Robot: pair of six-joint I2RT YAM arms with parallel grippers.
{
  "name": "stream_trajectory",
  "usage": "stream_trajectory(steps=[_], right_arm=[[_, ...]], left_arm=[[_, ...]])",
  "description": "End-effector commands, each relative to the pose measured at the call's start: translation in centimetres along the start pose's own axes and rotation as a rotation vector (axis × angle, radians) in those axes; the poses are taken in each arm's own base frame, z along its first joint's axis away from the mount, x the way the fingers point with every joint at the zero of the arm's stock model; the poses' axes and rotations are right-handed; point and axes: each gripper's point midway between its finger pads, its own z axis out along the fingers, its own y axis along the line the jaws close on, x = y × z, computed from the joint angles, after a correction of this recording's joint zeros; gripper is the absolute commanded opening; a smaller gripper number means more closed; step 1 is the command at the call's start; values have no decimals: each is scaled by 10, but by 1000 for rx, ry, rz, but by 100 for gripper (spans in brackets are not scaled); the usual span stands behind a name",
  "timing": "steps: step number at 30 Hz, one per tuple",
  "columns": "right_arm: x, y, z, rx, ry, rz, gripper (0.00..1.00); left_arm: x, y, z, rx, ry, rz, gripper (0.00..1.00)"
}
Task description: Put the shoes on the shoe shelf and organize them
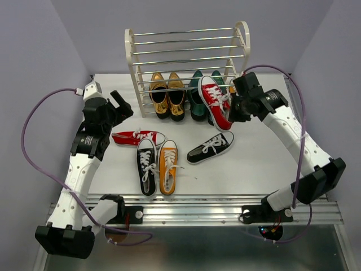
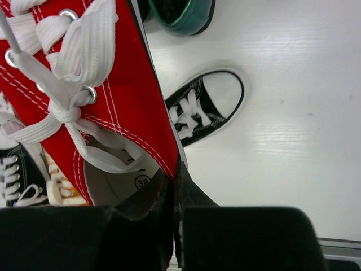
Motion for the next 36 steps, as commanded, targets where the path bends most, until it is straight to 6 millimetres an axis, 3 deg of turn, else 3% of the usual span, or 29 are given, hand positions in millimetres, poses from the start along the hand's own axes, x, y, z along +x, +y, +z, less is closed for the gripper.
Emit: stream_trajectory(steps=[1, 9, 14, 19, 24, 36], right_arm=[[-76, 11, -10, 34, -246, 15, 1], [-141, 26, 18, 136, -337, -25, 1], [-170, 17, 37, 170, -368, 32, 1], [-194, 19, 41, 177, -443, 83, 1], [-207, 17, 56, 198, -473, 96, 1], [-213, 14, 78, 224, -527, 155, 1]], left_arm=[[-25, -14, -17, 46, -54, -6, 98], [-34, -7, -28, 12, -72, 39, 98], [-30, -4, -28, 1, -64, 43, 98], [-31, -2, -30, -11, -62, 44, 98], [-34, 1, -33, -23, -76, 49, 98], [-36, 6, -40, -47, -83, 50, 98]])
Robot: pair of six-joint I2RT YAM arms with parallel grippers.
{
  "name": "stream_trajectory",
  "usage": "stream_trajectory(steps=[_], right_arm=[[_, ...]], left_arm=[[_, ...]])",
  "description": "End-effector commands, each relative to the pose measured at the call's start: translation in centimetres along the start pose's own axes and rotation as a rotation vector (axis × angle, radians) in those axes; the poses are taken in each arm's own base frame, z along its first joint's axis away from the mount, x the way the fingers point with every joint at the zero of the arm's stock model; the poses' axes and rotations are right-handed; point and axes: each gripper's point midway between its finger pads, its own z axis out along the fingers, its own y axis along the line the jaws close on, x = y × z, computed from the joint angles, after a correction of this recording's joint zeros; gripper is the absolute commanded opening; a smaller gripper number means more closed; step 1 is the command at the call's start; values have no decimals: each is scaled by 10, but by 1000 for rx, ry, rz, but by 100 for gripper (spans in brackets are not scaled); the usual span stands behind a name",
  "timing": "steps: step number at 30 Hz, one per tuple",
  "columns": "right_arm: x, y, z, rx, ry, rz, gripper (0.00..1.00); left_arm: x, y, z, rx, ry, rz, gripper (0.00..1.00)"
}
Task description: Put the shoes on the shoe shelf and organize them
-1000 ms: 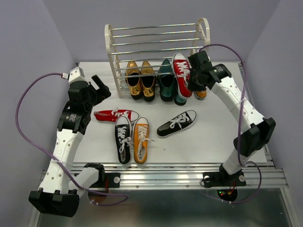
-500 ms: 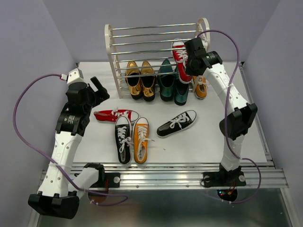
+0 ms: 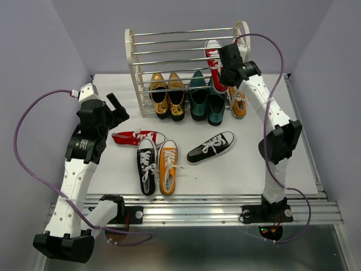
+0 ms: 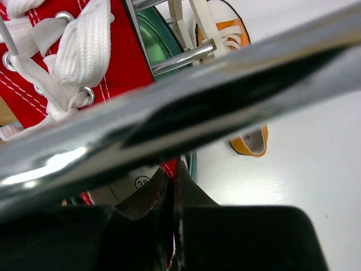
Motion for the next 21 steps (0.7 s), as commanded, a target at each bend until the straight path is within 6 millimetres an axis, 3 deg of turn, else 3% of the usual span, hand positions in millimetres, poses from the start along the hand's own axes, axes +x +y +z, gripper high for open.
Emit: stream_trajectory(steps=[1, 5, 7, 9, 14, 15, 21], right_arm=[[-52, 10, -10, -38, -190, 162, 3], [-47, 17, -10, -82, -178, 165, 27], [-45, 17, -11, -92, -176, 169, 30], [-43, 18, -13, -105, -171, 171, 44], [-38, 20, -22, -150, -148, 168, 65], [-30, 21, -22, -166, -125, 162, 67], [-24, 16, -60, -277, -131, 181, 96]], left_arm=[[-28, -3, -18, 10, -83, 0, 98], [-27, 0, -20, -1, -86, 7, 98], [-25, 1, -20, -2, -84, 6, 98], [-23, 1, -19, 2, -79, 5, 98], [-19, 1, -19, 5, -72, 7, 98], [-17, 3, -19, 1, -71, 7, 98], [-7, 8, -15, -8, -51, 16, 98]])
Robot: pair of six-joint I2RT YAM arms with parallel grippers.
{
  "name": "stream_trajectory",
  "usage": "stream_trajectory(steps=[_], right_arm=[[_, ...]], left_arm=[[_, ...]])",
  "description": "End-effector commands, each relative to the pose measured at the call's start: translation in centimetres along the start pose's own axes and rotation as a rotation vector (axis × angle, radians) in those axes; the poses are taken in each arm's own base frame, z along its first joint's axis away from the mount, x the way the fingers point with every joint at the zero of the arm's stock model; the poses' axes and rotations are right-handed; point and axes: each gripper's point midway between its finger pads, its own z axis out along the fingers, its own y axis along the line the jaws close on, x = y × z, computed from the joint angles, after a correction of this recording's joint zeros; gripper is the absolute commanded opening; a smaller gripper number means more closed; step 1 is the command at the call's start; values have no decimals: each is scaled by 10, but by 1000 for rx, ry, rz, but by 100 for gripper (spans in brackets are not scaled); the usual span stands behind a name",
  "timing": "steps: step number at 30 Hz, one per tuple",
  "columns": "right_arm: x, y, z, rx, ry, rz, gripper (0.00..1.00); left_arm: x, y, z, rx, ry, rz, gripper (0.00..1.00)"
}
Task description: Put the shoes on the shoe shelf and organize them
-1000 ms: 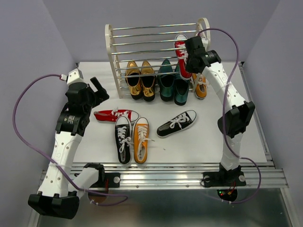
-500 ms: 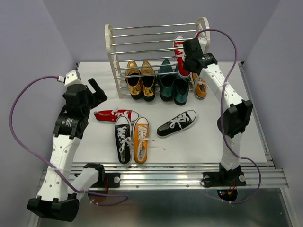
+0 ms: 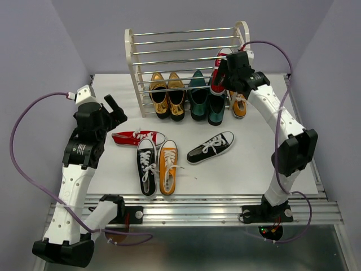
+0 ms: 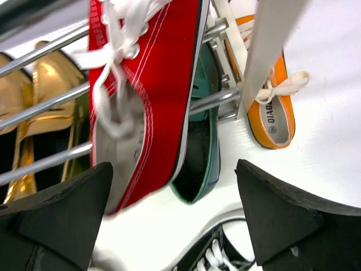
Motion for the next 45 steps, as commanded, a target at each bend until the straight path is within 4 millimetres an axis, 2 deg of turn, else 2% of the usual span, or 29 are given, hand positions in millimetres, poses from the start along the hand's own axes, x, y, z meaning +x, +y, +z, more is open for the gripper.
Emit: stream_trajectory(steps=[1, 5, 9, 12, 15, 19, 26, 29, 30, 31, 32, 34, 35, 38, 41, 42, 45], right_arm=[[-37, 17, -50, -173, -103, 83, 97], [-39, 15, -75, -227, -116, 67, 97], [-36, 12, -83, -243, -112, 57, 94], [-35, 7, -77, -205, -110, 43, 91], [-26, 7, -59, -167, -84, 37, 91], [-18, 16, -35, -155, -50, 41, 91], [-14, 27, -15, -163, -29, 16, 89], [-16, 26, -7, -142, -37, -9, 75], [-19, 24, -5, -125, -45, -19, 64], [-21, 23, -6, -117, -51, -23, 58], [-22, 22, -6, -114, -56, -35, 46], [-27, 19, -9, -105, -78, -49, 33], [-29, 17, -10, -102, -88, -73, 23], [-33, 16, -12, -119, -119, -150, 1], [-29, 18, -18, -178, -136, -233, 1], [-36, 20, -20, -195, -180, -261, 1], [-45, 4, -21, -121, -242, -284, 1]], left_arm=[[0, 2, -2, 0, -20, 14, 98], [3, 2, 1, 3, -12, 12, 98], [6, 1, 3, 14, -6, 4, 98], [10, -1, 4, 24, 4, -2, 97], [11, -1, 4, 26, 7, -1, 97], [10, 2, 1, 14, 4, -1, 97], [7, 6, -2, -6, -8, 10, 97], [7, 7, -2, -9, -8, 9, 97], [6, 6, -2, -7, -10, 11, 97], [6, 6, -2, -7, -10, 12, 97], [5, 6, -3, -8, -11, 12, 97], [4, 6, -3, -7, -16, 11, 97], [4, 7, -3, -9, -15, 12, 97], [4, 6, -1, -7, -12, 13, 97], [5, 4, -1, -2, -8, 14, 97], [5, 4, 0, -2, -8, 14, 97], [4, 2, -1, 6, -8, 11, 97]])
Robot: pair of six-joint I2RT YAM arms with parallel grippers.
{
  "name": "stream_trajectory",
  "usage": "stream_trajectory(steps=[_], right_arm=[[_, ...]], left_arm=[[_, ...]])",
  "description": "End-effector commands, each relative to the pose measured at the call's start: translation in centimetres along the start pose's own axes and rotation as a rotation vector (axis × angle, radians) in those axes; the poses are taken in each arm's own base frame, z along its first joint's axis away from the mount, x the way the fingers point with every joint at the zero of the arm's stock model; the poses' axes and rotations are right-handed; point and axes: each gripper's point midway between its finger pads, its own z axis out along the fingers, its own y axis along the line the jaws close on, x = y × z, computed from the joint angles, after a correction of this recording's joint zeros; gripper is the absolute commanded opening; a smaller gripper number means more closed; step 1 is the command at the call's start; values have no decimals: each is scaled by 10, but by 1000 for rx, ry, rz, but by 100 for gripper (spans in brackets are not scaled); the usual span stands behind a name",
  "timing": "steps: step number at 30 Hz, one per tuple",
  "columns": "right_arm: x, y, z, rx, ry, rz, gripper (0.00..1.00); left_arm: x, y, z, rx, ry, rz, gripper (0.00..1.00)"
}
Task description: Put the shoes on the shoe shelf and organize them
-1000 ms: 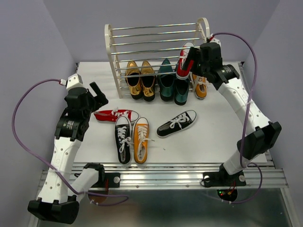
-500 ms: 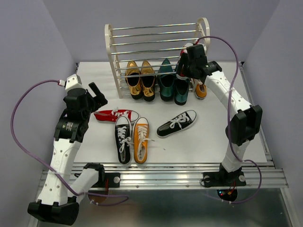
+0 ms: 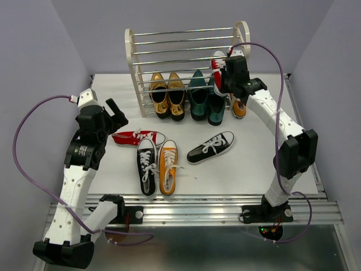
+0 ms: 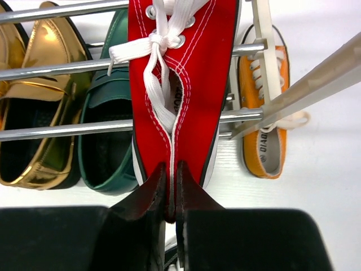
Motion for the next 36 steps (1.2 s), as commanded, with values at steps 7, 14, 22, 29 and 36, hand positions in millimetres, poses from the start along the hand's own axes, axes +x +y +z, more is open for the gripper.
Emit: stream_trajectory(steps=[7, 14, 22, 29, 36], right_arm=[[-70, -11, -14, 46, -256, -101, 1], [-78, -10, 6, 93, -265, -53, 1], [-80, 1, -20, -9, -268, 4, 75], [-70, 25, -79, -247, -251, 105, 100], [-36, 22, -125, -343, -205, 183, 100]], left_arm=[[-10, -4, -5, 17, -31, 8, 97], [21, 3, 10, 9, 34, 23, 98], [62, 15, 32, -44, 162, 29, 98], [90, 44, 62, -158, 233, 6, 98], [107, 90, 104, -314, 276, -99, 85]])
